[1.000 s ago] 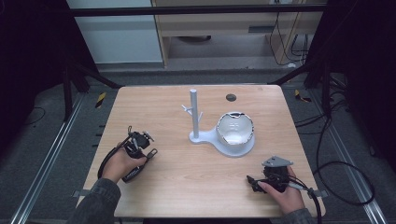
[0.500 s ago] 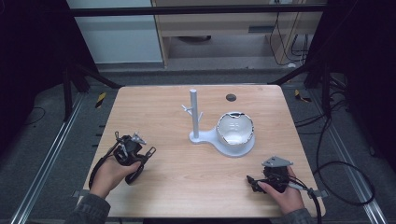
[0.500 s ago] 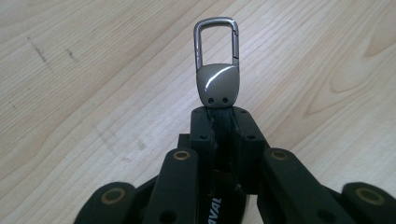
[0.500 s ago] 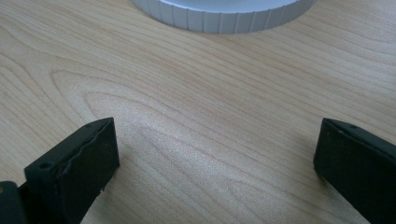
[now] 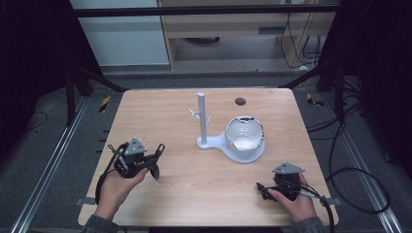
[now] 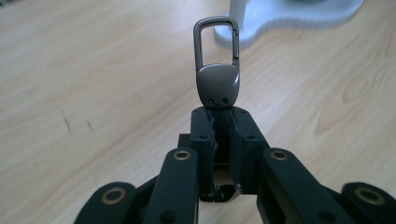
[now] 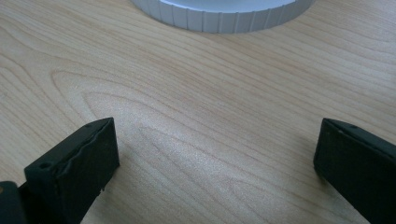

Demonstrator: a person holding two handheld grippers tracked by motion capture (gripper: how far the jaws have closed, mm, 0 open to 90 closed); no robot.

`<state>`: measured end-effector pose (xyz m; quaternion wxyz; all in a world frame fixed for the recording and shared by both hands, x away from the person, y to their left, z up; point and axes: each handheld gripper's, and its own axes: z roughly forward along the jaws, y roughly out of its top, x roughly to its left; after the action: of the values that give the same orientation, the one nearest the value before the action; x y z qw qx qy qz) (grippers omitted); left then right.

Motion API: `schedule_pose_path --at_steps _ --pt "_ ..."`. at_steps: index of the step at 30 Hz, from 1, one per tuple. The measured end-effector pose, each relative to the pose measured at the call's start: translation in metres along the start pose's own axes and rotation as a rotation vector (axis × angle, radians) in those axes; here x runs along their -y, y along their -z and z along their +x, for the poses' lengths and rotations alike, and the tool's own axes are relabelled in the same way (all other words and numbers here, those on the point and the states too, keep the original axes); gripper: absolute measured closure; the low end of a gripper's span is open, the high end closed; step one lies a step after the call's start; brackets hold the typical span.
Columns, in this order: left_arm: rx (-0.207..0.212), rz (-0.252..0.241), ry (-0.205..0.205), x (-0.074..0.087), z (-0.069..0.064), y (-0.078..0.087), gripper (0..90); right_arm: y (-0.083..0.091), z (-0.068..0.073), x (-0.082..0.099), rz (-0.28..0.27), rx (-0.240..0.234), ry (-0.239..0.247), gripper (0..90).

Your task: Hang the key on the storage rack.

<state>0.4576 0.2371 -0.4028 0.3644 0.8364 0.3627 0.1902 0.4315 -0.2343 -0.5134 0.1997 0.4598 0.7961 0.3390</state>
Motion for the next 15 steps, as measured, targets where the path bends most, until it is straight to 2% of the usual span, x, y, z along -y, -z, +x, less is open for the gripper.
schedule_pose_path --at_steps 2,7,15 --pt "0.004 -0.049 0.008 -0.002 -0.003 -0.001 80.7 0.0 0.0 0.0 0.001 0.002 0.0 0.4" --pt "0.004 -0.087 -0.003 -0.011 -0.012 -0.007 80.7 0.0 0.0 0.0 0.0 0.002 -0.002 0.5" --pt "0.011 -0.092 -0.043 -0.028 -0.027 -0.011 80.7 0.0 0.001 0.0 0.0 0.003 -0.002 0.4"
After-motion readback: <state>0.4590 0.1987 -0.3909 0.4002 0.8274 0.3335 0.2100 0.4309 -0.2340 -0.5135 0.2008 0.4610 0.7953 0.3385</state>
